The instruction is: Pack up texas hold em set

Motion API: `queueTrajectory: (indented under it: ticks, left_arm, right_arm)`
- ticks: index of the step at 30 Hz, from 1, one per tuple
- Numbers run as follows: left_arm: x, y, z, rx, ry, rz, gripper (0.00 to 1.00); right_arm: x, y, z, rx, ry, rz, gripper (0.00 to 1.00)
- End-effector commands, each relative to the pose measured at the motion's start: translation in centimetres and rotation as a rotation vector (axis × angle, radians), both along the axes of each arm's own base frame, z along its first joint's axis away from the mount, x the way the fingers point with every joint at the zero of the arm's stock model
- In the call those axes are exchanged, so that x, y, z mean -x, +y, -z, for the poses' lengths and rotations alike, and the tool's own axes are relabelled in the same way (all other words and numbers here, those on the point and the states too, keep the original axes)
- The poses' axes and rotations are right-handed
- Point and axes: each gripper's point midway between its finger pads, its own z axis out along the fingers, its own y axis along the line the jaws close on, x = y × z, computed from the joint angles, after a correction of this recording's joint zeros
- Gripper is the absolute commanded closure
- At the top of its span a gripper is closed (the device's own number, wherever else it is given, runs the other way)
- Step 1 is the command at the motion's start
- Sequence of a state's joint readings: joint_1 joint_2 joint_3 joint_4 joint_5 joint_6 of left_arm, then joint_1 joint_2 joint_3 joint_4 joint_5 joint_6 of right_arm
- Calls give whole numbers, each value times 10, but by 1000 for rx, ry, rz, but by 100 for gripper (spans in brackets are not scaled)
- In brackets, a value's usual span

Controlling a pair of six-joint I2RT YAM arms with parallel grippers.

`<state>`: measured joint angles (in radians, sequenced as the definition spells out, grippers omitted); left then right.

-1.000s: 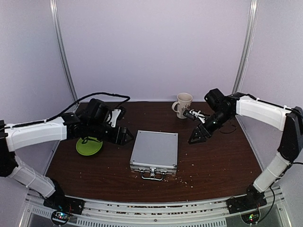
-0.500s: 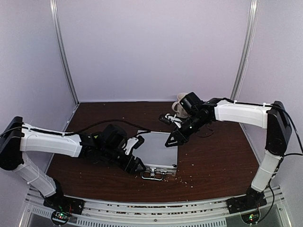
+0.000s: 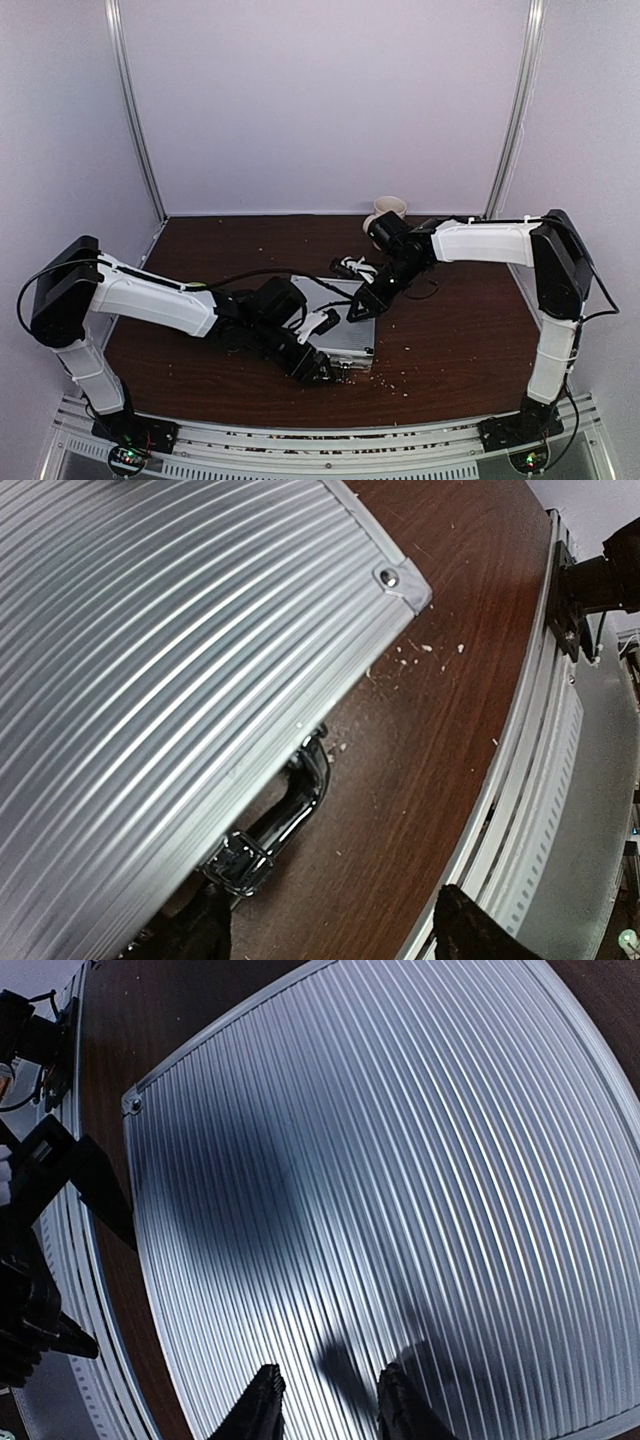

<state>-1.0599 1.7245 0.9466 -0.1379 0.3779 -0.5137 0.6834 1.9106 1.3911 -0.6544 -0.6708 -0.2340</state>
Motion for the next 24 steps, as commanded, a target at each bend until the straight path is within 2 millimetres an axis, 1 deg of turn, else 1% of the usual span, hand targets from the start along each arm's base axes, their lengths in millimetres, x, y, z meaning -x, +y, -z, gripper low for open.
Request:
queueTrajectory:
  ticks: [1, 7, 11, 16, 20, 24]
  left_arm:
    - [-24, 4, 15, -69, -55, -66, 28]
    - [-27, 7, 21, -174, -98, -103, 28]
    - [-26, 14, 24, -247, -125, -132, 28]
    - [-22, 18, 28, -284, -113, -163, 29]
    - [-18, 13, 30, -289, -104, -139, 30]
    - [-10, 0, 27, -265, -105, -86, 30]
  right_arm:
    - [-6, -5, 20, 68, -1, 8, 66]
    - [-4, -6, 24, 73, 16, 3, 66]
    - [-4, -6, 22, 73, 14, 3, 66]
    - [-4, -6, 19, 68, 11, 2, 66]
    - [-3, -6, 20, 70, 13, 1, 66]
    - [-3, -6, 21, 72, 13, -2, 66]
